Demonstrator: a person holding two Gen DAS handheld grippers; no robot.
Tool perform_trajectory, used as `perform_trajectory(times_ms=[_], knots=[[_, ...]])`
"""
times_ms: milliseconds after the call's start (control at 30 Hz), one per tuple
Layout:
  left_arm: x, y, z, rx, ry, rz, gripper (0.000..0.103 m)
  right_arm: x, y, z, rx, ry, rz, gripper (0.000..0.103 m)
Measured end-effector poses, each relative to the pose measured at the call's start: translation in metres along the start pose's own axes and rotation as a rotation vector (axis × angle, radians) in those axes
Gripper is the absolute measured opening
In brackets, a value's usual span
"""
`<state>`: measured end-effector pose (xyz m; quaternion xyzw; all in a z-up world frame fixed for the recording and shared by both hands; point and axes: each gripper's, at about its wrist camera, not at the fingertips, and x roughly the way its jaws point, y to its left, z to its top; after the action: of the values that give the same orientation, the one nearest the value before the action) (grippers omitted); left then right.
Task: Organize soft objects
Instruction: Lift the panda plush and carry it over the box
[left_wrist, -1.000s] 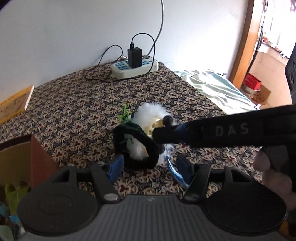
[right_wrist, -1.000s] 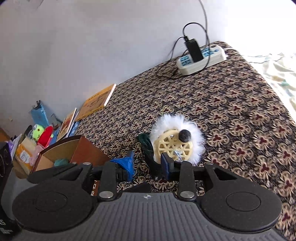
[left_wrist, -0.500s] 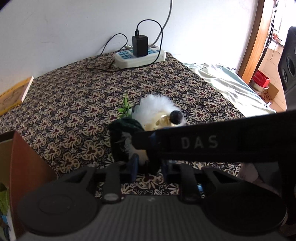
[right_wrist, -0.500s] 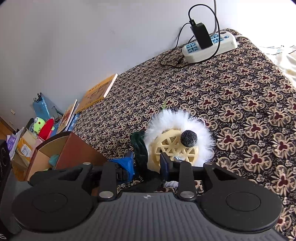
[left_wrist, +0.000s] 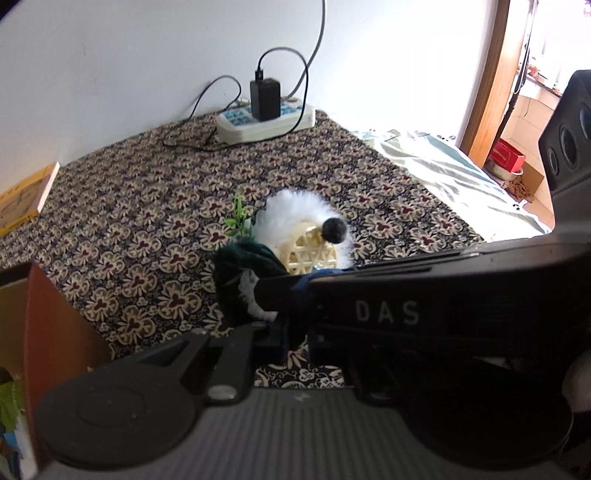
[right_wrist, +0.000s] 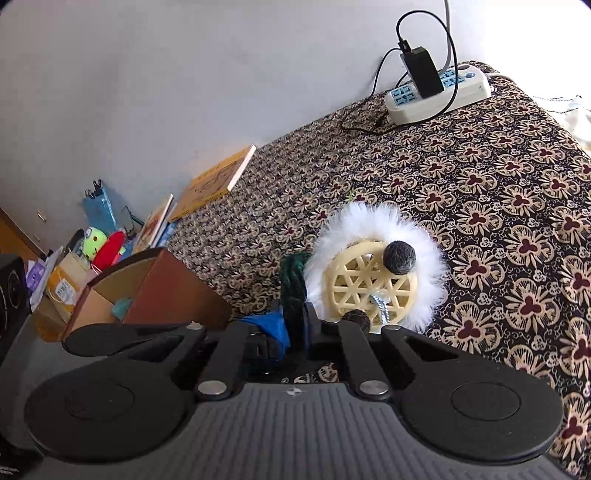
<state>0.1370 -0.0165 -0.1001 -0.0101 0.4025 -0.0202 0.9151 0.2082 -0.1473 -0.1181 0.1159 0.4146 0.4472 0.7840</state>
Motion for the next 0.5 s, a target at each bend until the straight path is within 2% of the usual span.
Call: perform_trajectory(times_ms=[200,500], knots=[[-0.037,0.004,0.000,0.001,-0.067,-0.025,0.005,-0.022,0.021,0.001,-0.018,-0.047,0.023,0.000],[-0.108,0.032,-0.002,-0.031,-0.207,-0.049,0.005,-0.047,0.072,0.009,-0.041,-0.140,0.120,0.000]])
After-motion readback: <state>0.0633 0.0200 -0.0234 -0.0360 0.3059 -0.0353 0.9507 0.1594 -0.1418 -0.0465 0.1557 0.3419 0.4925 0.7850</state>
